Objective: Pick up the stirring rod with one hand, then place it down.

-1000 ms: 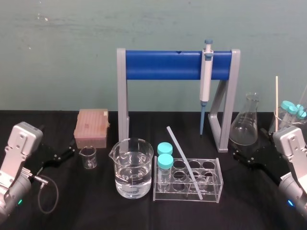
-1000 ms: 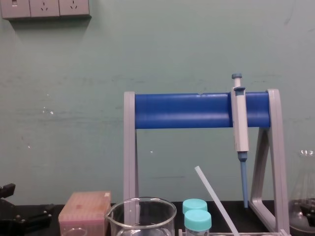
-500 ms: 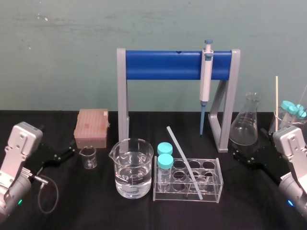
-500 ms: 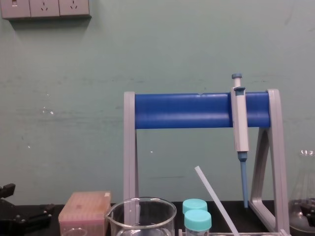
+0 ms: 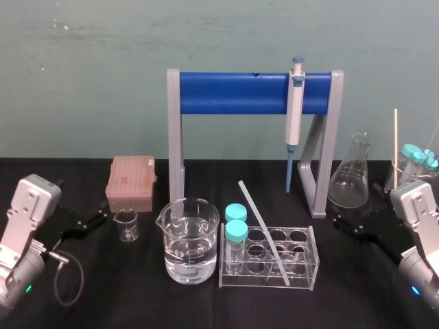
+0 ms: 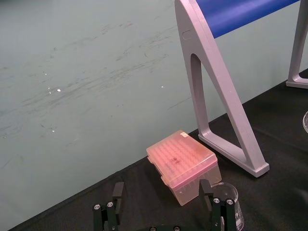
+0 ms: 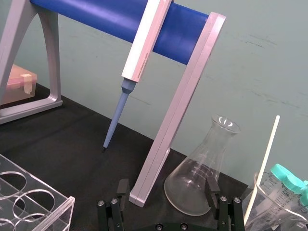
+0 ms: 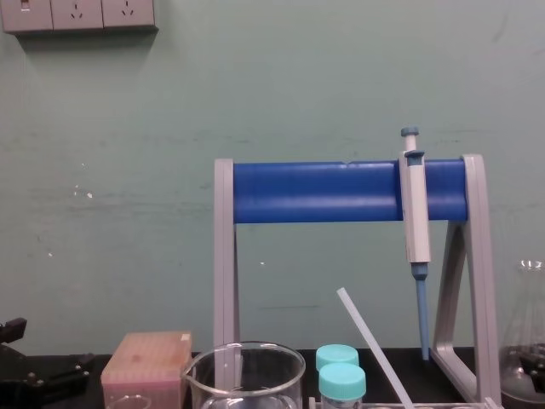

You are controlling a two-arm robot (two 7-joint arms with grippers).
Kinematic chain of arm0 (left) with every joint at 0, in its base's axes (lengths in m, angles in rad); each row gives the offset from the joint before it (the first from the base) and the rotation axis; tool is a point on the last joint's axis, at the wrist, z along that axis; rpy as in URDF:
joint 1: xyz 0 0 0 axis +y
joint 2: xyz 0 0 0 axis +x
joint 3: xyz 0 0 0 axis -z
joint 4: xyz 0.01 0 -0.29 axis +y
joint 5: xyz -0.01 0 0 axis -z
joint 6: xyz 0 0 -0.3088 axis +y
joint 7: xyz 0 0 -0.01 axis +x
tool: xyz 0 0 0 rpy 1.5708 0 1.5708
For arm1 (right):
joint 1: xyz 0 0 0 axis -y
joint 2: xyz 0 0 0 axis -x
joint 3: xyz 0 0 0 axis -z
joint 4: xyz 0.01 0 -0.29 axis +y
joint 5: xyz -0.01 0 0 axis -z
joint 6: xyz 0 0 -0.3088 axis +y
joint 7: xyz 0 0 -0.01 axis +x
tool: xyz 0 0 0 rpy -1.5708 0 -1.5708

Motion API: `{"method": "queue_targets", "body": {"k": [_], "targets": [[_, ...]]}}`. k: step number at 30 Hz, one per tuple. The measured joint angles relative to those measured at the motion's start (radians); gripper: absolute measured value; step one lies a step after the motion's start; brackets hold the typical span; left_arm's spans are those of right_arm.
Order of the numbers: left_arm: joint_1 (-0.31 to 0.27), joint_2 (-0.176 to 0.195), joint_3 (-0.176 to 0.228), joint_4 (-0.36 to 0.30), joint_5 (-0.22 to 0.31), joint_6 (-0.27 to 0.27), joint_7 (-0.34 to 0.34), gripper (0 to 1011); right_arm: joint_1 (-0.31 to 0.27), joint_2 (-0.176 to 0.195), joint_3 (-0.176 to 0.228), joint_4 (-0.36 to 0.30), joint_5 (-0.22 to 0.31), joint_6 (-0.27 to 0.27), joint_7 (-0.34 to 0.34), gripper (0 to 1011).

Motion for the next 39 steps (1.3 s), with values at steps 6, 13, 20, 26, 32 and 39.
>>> {"method": "queue_targets", "body": {"k": [6, 13, 20, 26, 32, 39], "targets": [[0.0, 0.0, 0.0, 0.0, 0.0, 0.0, 0.0, 1000, 0.0, 0.0, 0.001, 0.0, 0.0, 0.0, 0.001, 1004], [0.0, 0.0, 0.0, 0.0, 0.0, 0.0, 0.0, 1000, 0.0, 0.011, 0.051, -0.057, 0.129, 0.032, 0.151, 1004], [0.0, 0.0, 0.0, 0.0, 0.0, 0.0, 0.0, 1000, 0.009, 0.015, 0.079, -0.124, 0.286, 0.103, 0.336, 1004], [0.0, 0.0, 0.0, 0.0, 0.0, 0.0, 0.0, 1000, 0.035, 0.01, 0.066, -0.162, 0.357, 0.171, 0.481, 1004], [0.0, 0.0, 0.0, 0.0, 0.0, 0.0, 0.0, 1000, 0.07, 0.003, 0.026, -0.167, 0.36, 0.21, 0.568, 1004], [0.0, 0.0, 0.0, 0.0, 0.0, 0.0, 0.0, 1000, 0.134, -0.026, -0.028, -0.119, 0.339, 0.262, 0.595, 1004]]}}
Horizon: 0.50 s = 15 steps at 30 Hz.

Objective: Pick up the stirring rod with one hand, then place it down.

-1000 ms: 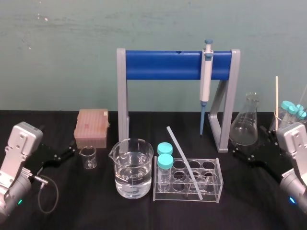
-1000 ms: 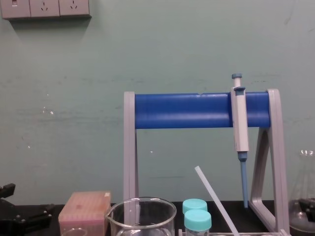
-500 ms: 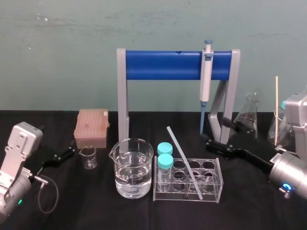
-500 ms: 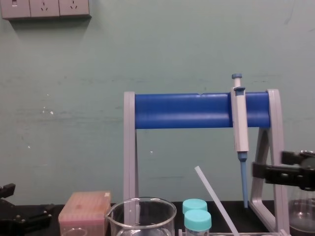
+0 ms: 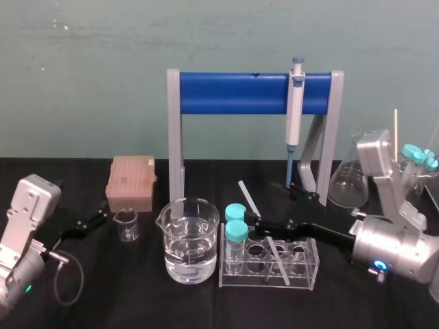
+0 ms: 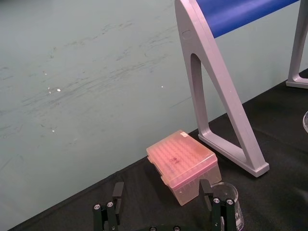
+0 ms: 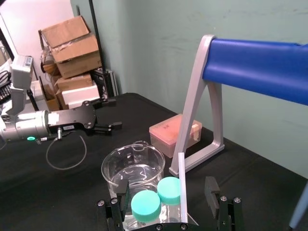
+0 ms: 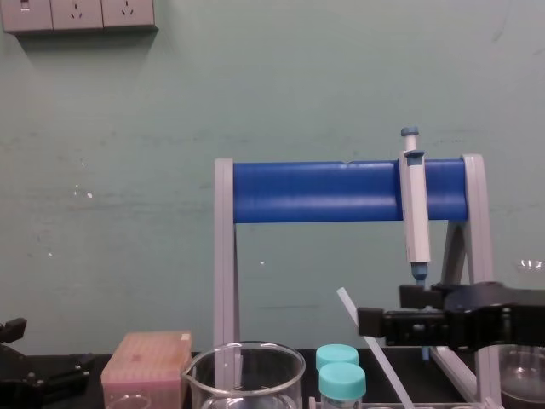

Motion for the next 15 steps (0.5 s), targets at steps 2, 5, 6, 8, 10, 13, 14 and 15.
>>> {"method": "queue_targets", "body": {"k": [2, 5, 6, 8, 10, 13, 14, 15], "targets": [[0.0, 0.0, 0.0, 0.0, 0.0, 0.0, 0.0, 1000, 0.017, -0.01, -0.01, 0.014, -0.006, 0.006, 0.002, 1004], [0.0, 0.0, 0.0, 0.0, 0.0, 0.0, 0.0, 1000, 0.048, -0.031, -0.027, 0.046, -0.018, 0.01, 0.002, 1004], [0.0, 0.0, 0.0, 0.0, 0.0, 0.0, 0.0, 1000, 0.055, -0.037, -0.03, 0.054, -0.021, 0.011, 0.002, 1004], [0.0, 0.0, 0.0, 0.0, 0.0, 0.0, 0.0, 1000, 0.076, -0.053, -0.039, 0.08, -0.03, 0.013, 0.001, 1004], [0.0, 0.0, 0.0, 0.0, 0.0, 0.0, 0.0, 1000, 0.093, -0.067, -0.047, 0.101, -0.04, 0.015, -0.002, 1004], [0.0, 0.0, 0.0, 0.0, 0.0, 0.0, 0.0, 1000, 0.108, -0.079, -0.054, 0.122, -0.049, 0.017, -0.005, 1004], [0.0, 0.0, 0.0, 0.0, 0.0, 0.0, 0.0, 1000, 0.115, -0.085, -0.058, 0.132, -0.054, 0.017, -0.005, 1004], [0.0, 0.0, 0.0, 0.0, 0.0, 0.0, 0.0, 1000, 0.118, -0.088, -0.06, 0.137, -0.056, 0.018, -0.005, 1004]]}}
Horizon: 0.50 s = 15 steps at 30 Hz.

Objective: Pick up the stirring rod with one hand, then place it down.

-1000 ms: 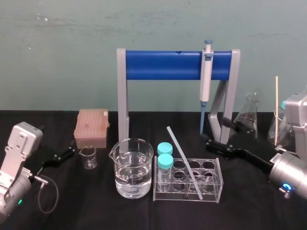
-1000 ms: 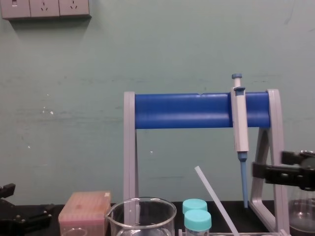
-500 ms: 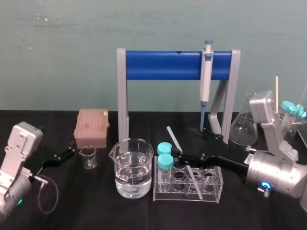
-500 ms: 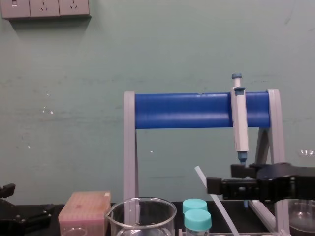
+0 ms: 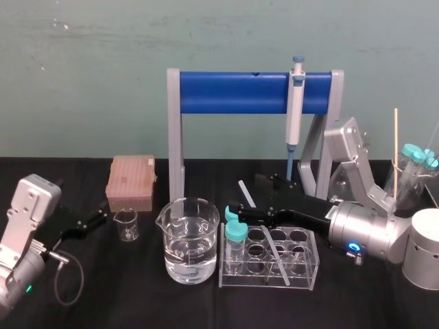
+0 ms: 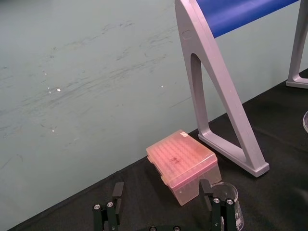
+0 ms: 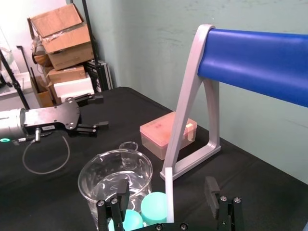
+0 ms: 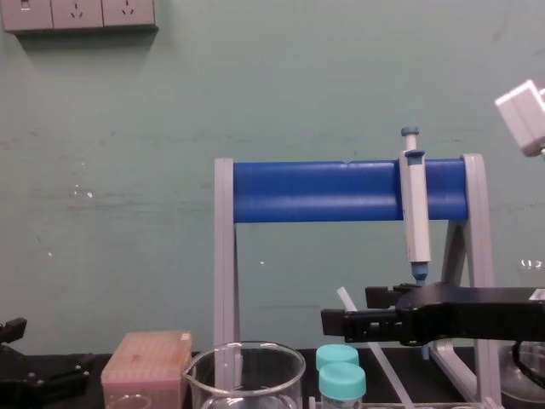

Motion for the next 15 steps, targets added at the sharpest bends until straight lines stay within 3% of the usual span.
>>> {"method": "queue_targets", "body": {"k": [15], "targets": [[0.0, 0.0, 0.0, 0.0, 0.0, 0.0, 0.0, 1000, 0.013, -0.021, -0.016, 0.04, -0.034, -0.001, 0.003, 1004]]}}
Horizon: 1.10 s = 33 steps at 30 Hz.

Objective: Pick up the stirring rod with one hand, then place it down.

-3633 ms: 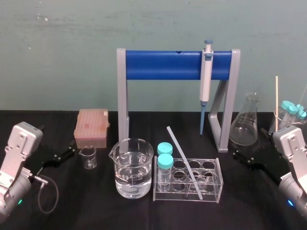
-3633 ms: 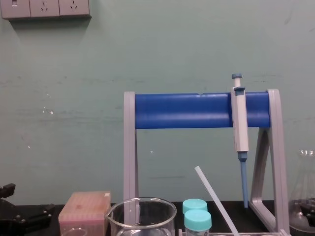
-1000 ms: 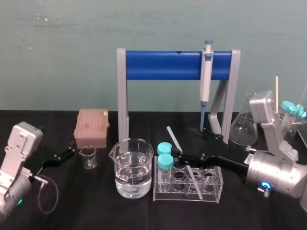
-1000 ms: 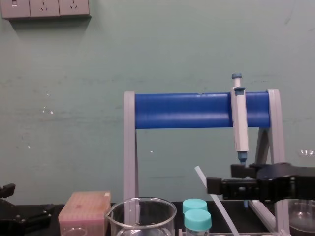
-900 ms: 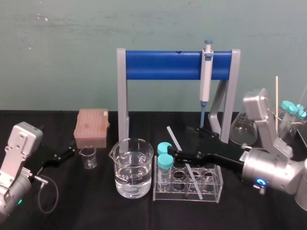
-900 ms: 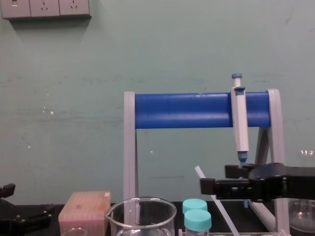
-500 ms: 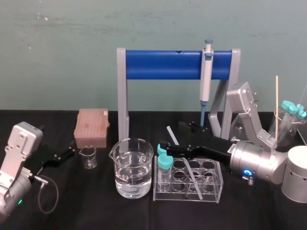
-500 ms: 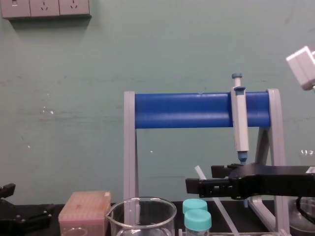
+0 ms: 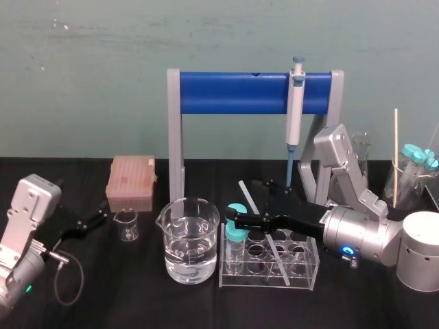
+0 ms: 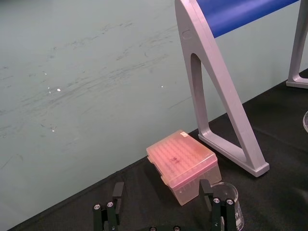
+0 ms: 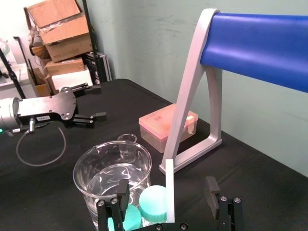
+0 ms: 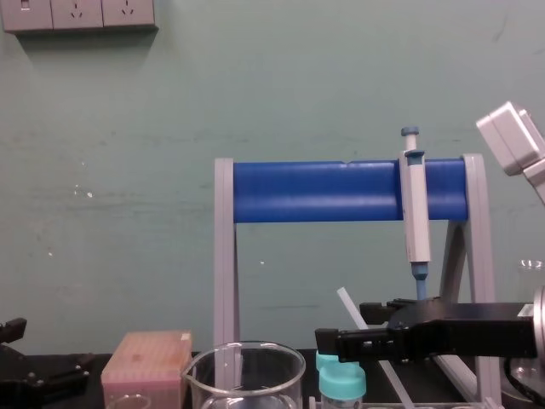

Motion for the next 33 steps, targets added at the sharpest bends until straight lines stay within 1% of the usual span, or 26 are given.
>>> {"method": "queue_targets", "body": {"k": [3, 11, 13, 14, 15, 20, 21, 23, 25, 27, 30, 32, 33], "targets": [[0.0, 0.0, 0.0, 0.0, 0.0, 0.0, 0.0, 1000, -0.002, -0.002, -0.001, 0.0, -0.015, -0.016, -0.007, 1004], [0.0, 0.0, 0.0, 0.0, 0.0, 0.0, 0.0, 1000, -0.002, -0.002, -0.001, 0.0, -0.011, -0.015, -0.007, 1004], [0.0, 0.0, 0.0, 0.0, 0.0, 0.0, 0.0, 1000, -0.003, -0.001, -0.001, 0.0, -0.01, -0.014, -0.007, 991], [0.0, 0.0, 0.0, 0.0, 0.0, 0.0, 0.0, 1000, -0.002, -0.001, -0.001, 0.0, -0.01, -0.014, -0.007, 956], [0.0, 0.0, 0.0, 0.0, 0.0, 0.0, 0.0, 1000, -0.003, -0.001, -0.001, 0.0, -0.01, -0.014, -0.007, 956], [0.0, 0.0, 0.0, 0.0, 0.0, 0.0, 0.0, 1000, -0.002, -0.001, 0.0, -0.001, -0.009, -0.013, -0.007, 840], [0.0, 0.0, 0.0, 0.0, 0.0, 0.0, 0.0, 1000, -0.003, -0.001, 0.0, -0.001, -0.008, -0.013, -0.007, 789], [0.0, 0.0, 0.0, 0.0, 0.0, 0.0, 0.0, 1000, -0.003, -0.001, 0.0, -0.001, -0.008, -0.012, -0.007, 748], [0.0, 0.0, 0.0, 0.0, 0.0, 0.0, 0.0, 1000, -0.003, -0.001, 0.0, -0.001, -0.007, -0.012, -0.007, 671], [0.0, 0.0, 0.0, 0.0, 0.0, 0.0, 0.0, 1000, -0.003, 0.0, 0.001, -0.001, -0.007, -0.012, -0.007, 630], [0.0, 0.0, 0.0, 0.0, 0.0, 0.0, 0.0, 1000, -0.003, 0.0, 0.001, -0.001, -0.006, -0.011, -0.007, 539], [0.0, 0.0, 0.0, 0.0, 0.0, 0.0, 0.0, 1000, -0.003, 0.0, 0.001, -0.001, -0.006, -0.011, -0.007, 427], [0.0, 0.0, 0.0, 0.0, 0.0, 0.0, 0.0, 1000, -0.003, 0.0, 0.001, -0.001, -0.006, -0.011, -0.007, 427]]}}
